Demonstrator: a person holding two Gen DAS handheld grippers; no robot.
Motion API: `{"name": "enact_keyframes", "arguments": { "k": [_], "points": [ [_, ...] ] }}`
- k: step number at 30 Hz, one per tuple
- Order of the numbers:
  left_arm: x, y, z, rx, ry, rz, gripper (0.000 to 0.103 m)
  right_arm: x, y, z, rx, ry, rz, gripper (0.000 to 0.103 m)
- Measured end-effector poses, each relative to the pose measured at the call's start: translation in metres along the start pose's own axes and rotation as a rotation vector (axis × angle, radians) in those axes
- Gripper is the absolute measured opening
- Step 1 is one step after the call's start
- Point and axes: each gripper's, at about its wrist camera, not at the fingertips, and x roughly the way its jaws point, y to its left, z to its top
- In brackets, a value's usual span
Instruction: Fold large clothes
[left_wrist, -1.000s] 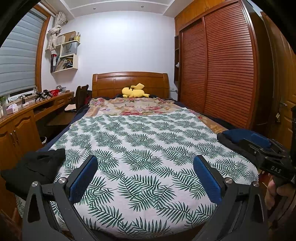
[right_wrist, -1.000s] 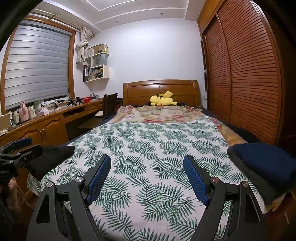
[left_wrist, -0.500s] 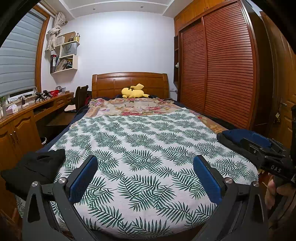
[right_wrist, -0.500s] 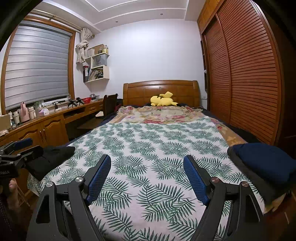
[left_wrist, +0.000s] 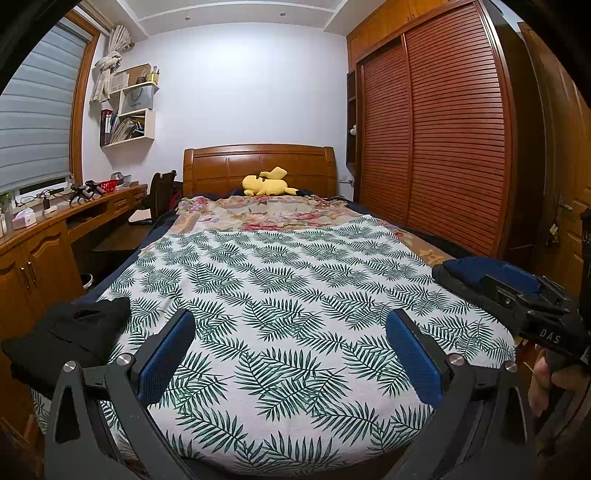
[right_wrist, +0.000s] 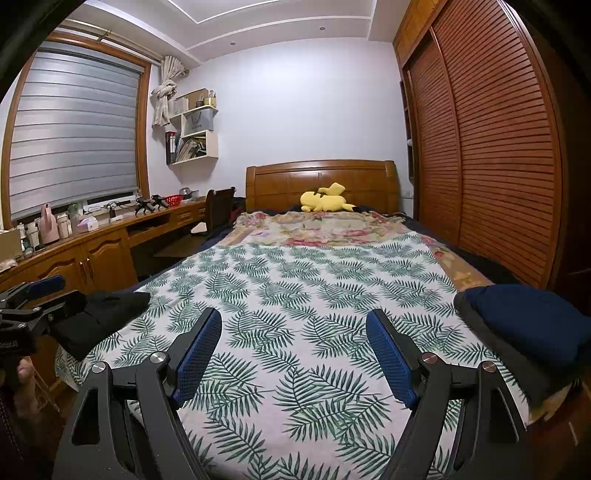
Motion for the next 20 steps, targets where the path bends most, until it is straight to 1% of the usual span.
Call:
{"name": "enact_keyframes", "arguments": {
  "k": [12,20],
  "points": [
    [-0.0014,-0.0029,0.0011,0.002,0.009,0.001,0.103,-0.0003,-0.0018,0.0015,0.004,0.0,0.0,0.082],
    [0.005,0.0007,-0.0012,-0.008,0.022,-0.001,0.103,-0.0002,-0.0003,0.0005,0.001,0.003,0.0,0.082]
  ]
}}
